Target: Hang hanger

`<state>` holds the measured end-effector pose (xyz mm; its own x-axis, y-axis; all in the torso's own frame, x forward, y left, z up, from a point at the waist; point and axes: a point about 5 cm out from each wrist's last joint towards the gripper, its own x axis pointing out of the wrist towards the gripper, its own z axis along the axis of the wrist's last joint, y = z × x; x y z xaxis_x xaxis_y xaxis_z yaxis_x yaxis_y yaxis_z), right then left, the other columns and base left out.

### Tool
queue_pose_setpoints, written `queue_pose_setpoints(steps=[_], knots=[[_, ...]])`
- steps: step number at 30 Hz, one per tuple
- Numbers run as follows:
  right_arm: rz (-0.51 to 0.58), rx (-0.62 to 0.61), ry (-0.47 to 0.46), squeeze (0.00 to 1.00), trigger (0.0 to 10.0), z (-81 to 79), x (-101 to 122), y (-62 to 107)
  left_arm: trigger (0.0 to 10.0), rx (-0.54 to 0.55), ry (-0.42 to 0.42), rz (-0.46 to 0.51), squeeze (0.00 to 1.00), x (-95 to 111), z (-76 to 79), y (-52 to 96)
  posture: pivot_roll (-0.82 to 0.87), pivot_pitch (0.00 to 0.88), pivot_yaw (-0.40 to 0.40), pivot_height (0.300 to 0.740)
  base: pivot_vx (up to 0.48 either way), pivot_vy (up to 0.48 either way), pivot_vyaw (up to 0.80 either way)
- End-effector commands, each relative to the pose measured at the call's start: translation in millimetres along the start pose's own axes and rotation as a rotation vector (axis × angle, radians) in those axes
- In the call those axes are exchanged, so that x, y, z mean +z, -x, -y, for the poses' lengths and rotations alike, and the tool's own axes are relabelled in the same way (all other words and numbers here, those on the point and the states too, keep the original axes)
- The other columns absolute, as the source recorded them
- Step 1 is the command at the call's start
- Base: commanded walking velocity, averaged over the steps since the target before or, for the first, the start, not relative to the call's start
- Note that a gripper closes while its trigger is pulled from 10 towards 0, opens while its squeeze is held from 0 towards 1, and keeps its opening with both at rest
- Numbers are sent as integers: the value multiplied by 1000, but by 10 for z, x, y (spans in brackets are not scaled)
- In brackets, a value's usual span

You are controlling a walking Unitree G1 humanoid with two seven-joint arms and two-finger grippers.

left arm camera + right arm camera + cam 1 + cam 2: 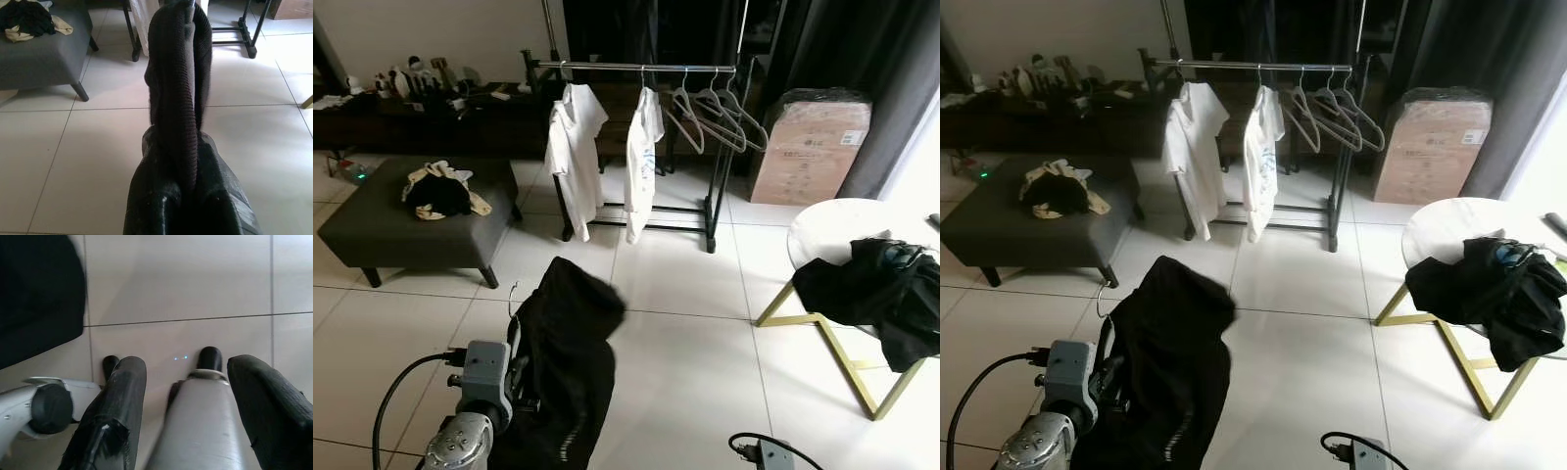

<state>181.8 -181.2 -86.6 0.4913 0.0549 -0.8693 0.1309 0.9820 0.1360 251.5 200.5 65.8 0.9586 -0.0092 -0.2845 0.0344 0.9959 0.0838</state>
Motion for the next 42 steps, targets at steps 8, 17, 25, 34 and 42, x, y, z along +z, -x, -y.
queue_pose_setpoints(steps=[8,17,25,34,42], knots=[[-10,27,48,0,10000,-19,-46,1,10000,29,3,59,0,161,-38,2,39,115,24,740,412,0,420],[-23,52,32,0,10000,-56,-89,-1,10000,18,6,56,0,164,-24,-1,39,117,22,740,450,0,131],[-28,31,27,0,10000,157,-95,42,10000,-13,9,54,0,171,4,4,41,121,20,740,472,0,0],[-29,34,32,0,10000,-32,-83,1,10000,-126,-5,38,0,195,112,1,44,126,22,740,472,0,0],[-27,64,28,0,10000,-254,-92,-30,10000,-130,-6,47,0,226,110,-2,45,129,23,740,478,0,-457]])
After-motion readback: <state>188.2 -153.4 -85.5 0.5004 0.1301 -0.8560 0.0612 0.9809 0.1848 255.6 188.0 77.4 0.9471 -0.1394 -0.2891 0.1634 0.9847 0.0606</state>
